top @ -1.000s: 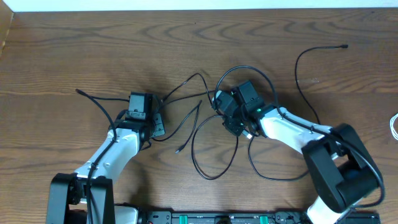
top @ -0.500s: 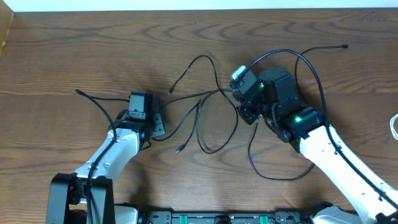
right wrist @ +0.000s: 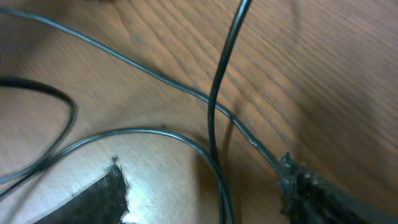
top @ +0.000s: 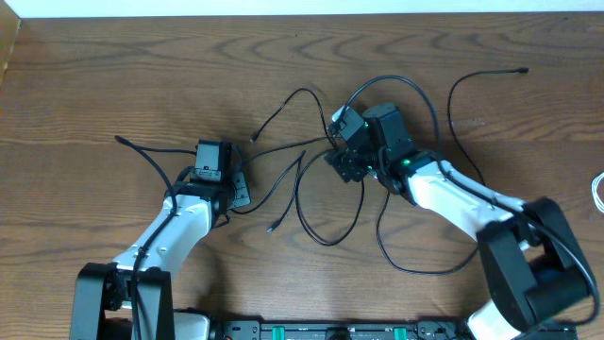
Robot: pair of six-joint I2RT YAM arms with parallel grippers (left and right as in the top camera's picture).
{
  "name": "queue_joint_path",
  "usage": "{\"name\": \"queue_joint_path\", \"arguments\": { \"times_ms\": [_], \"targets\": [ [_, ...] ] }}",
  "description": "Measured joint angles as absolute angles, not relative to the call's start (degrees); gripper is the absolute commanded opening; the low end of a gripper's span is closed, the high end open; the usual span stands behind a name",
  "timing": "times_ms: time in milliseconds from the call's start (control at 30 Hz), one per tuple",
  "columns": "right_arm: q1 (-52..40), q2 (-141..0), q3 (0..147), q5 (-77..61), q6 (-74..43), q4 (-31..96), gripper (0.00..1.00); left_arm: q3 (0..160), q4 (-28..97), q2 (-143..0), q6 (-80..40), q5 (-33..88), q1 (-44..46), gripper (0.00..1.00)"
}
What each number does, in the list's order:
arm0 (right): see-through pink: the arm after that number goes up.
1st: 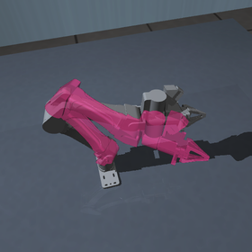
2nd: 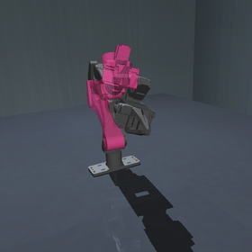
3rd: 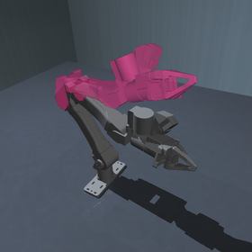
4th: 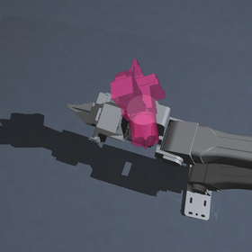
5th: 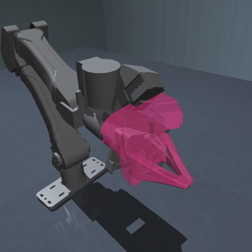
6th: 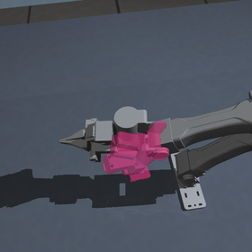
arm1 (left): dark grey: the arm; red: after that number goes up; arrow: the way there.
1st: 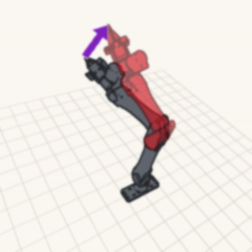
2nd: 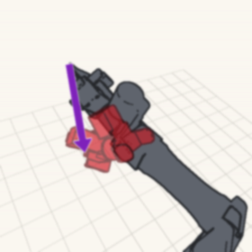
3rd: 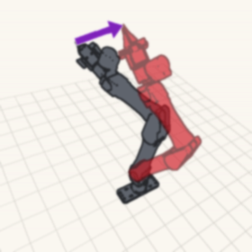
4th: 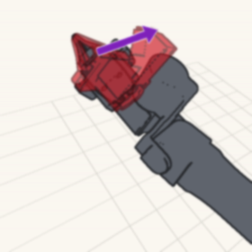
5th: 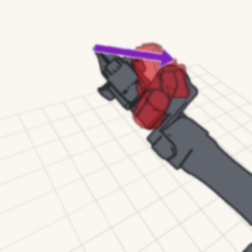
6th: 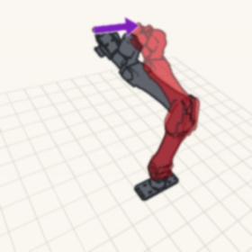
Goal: Untangle cables
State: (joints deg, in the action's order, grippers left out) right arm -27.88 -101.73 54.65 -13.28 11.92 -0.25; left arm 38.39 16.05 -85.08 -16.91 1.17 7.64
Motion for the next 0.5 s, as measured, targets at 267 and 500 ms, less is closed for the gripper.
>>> {"name": "queue_joint_path", "arguments": {
  "times_ms": [267,500],
  "targets": [
    [-28.08,-105.3,54.63,-13.3,15.38,-1.39,0.75,38.39,16.05,-85.08,-16.91,1.17,7.64,0.17],
    [-28.34,-106.04,54.61,-13.39,22.41,-3.68,0.57,38.37,16.05,-85.08,-16.91,1.15,7.64,0.17]
  ]
}}
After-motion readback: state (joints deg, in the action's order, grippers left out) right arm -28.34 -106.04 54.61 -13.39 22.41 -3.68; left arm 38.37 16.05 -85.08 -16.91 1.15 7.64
